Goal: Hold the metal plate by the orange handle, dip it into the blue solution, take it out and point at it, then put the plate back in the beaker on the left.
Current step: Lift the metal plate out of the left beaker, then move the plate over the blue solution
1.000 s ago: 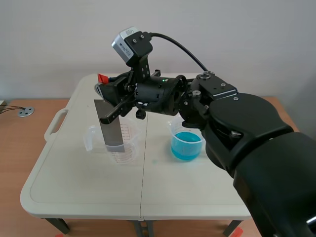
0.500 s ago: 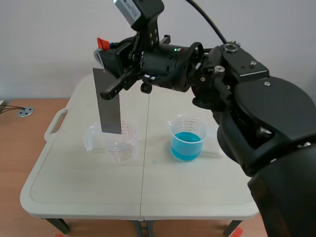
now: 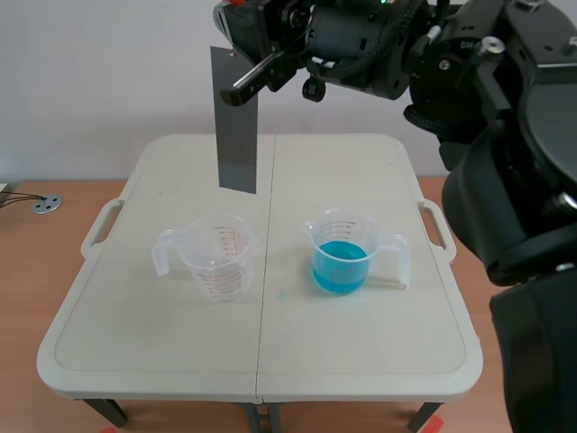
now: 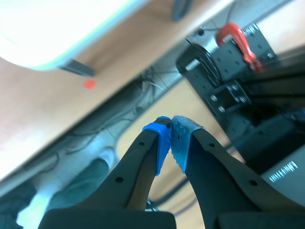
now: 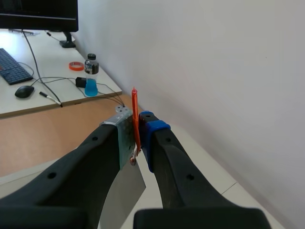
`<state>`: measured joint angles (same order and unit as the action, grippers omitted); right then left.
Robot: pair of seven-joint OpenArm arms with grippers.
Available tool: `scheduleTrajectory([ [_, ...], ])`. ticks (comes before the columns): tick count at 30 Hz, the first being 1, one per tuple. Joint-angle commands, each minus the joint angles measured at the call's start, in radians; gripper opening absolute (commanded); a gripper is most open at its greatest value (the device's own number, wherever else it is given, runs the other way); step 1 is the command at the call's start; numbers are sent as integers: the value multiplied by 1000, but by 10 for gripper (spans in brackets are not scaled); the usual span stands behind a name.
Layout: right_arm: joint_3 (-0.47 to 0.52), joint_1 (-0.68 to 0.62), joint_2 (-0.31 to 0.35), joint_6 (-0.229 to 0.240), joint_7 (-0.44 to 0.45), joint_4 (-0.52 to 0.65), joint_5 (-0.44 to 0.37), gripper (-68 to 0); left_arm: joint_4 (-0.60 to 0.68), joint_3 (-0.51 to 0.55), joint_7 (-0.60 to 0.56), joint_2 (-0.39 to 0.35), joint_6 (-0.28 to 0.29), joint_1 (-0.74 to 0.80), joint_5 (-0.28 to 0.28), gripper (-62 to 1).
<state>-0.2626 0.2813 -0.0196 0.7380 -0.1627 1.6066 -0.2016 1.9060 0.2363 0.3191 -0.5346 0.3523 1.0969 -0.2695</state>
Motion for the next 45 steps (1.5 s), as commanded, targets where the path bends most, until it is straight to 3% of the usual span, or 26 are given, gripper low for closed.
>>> scheduleTrajectory([
  [1, 20, -1, -2, 8, 7, 29, -15, -662, 4, 0, -8, 5, 2, -19, -6, -592],
  [14, 183, -74, 23, 8, -45, 127, -15, -662, 4, 0, -8, 4, 2, -223, -6, -592],
  [27, 271, -109, 67, 8, -65, 134, -19, -662, 4, -18, -6, 3, 15, -539, -6, -592],
  [31, 285, -127, 67, 8, -68, 134, -23, -662, 3, -84, 2, -1, 19, -642, -6, -592],
  [36, 288, -140, 67, 8, -69, 134, -30, -662, -18, -215, 42, 0, 63, -782, -6, -592],
  [45, 288, -143, 67, 8, -68, 134, -37, -662, -142, -458, 46, 24, 64, -1009, 5, -592],
])
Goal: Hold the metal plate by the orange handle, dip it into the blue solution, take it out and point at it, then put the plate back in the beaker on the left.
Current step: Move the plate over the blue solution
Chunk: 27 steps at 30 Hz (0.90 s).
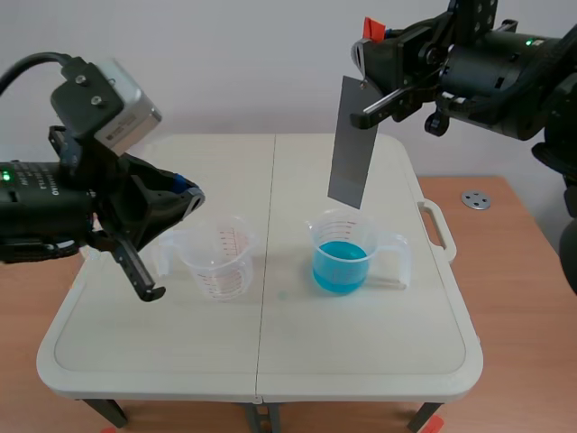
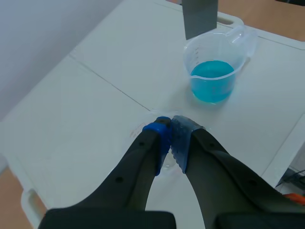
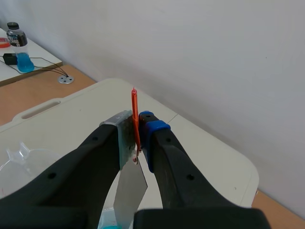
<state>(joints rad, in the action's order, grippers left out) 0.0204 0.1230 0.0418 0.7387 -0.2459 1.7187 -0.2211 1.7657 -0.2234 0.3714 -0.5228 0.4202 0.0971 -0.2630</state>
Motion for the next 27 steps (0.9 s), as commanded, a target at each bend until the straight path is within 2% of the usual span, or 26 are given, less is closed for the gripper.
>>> scheduleTrajectory([
  [1, 5, 15, 6, 7, 15, 21, -18, -662, -18, -23, -6, 17, -2, -32, 1, -592],
  [10, 5, 15, 5, 7, 15, 21, -18, -662, -173, -176, -7, 105, 1, -201, 59, -593],
  [15, 5, 15, 5, 7, 15, 21, -19, -662, -246, -224, -8, 171, -14, -265, 109, -593],
  [20, 5, 15, 5, 7, 15, 21, -23, -662, -302, -256, -8, 230, -53, -310, 151, -593],
  [27, 5, 15, 5, 7, 15, 21, -52, -662, -377, -318, -23, 272, -59, -357, 173, -593],
])
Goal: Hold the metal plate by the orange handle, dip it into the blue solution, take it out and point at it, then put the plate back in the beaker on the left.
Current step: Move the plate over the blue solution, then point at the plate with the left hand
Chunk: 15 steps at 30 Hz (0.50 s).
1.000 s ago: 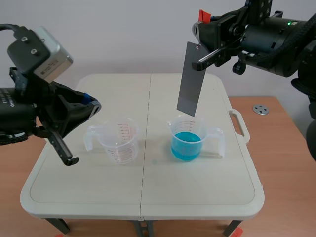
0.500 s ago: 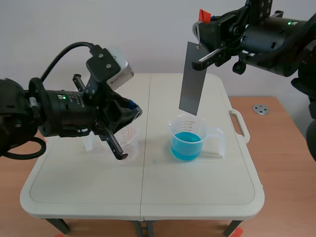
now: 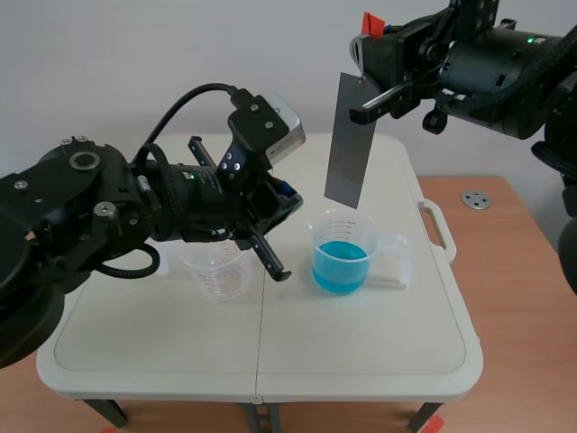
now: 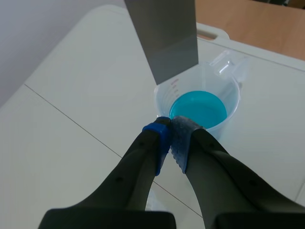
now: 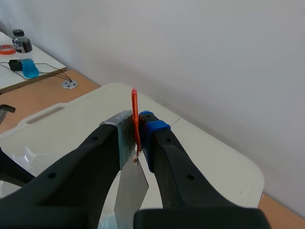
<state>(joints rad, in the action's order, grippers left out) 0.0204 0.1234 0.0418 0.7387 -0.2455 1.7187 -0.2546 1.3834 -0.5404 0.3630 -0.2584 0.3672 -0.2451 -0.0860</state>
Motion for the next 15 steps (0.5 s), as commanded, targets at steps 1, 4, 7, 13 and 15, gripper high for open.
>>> scheduleTrajectory([
  [1, 5, 15, 5, 7, 15, 21, -19, -662, -5, -9, -14, 13, -6, -21, 3, -593],
  [4, 5, 15, 5, 7, 15, 21, -19, -662, -31, -26, -26, 26, -14, -39, 6, -593],
  [7, 5, 15, 5, 7, 15, 21, -20, -662, -46, -35, -47, 38, -45, -53, 31, -593],
  [13, 5, 15, 5, 7, 15, 21, -23, -662, -48, -35, -68, 54, -67, -57, 57, -593],
  [15, 5, 15, 5, 7, 15, 21, -23, -662, -48, -35, -67, 56, -67, -57, 57, -593],
])
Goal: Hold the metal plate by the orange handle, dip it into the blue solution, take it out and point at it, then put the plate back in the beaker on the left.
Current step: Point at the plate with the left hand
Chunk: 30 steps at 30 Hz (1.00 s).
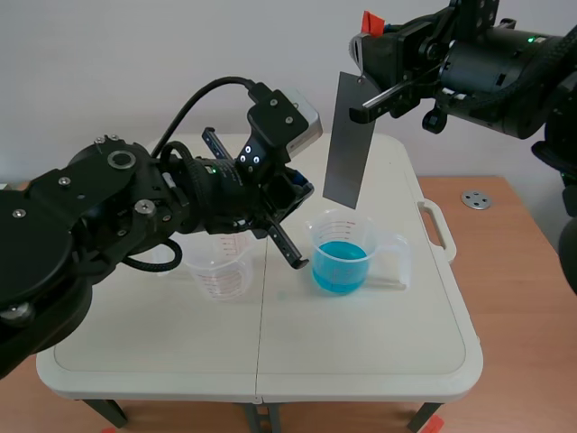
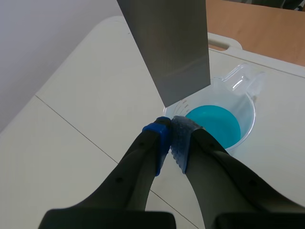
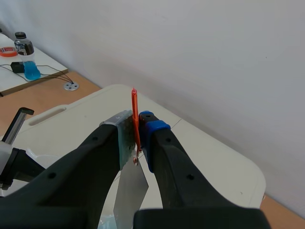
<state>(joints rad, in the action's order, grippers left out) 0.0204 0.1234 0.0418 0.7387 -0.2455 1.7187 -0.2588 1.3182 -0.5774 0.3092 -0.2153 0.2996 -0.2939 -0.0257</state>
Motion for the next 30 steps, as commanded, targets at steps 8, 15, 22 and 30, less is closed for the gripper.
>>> scheduleTrajectory([
  [8, 5, 15, 5, 7, 15, 21, -26, -662, -2, 2, -50, 21, 0, -8, 16, -593],
  [15, 5, 15, 5, 7, 15, 21, -26, -662, -11, 2, -99, 21, 0, -9, 16, -593],
  [22, 5, 15, 5, 7, 16, 21, -41, -662, -15, -11, -103, 21, 2, -8, 16, -593],
  [30, 5, 15, 5, 7, 15, 21, -41, -662, -108, -17, -135, 32, 1, -8, 23, -593],
])
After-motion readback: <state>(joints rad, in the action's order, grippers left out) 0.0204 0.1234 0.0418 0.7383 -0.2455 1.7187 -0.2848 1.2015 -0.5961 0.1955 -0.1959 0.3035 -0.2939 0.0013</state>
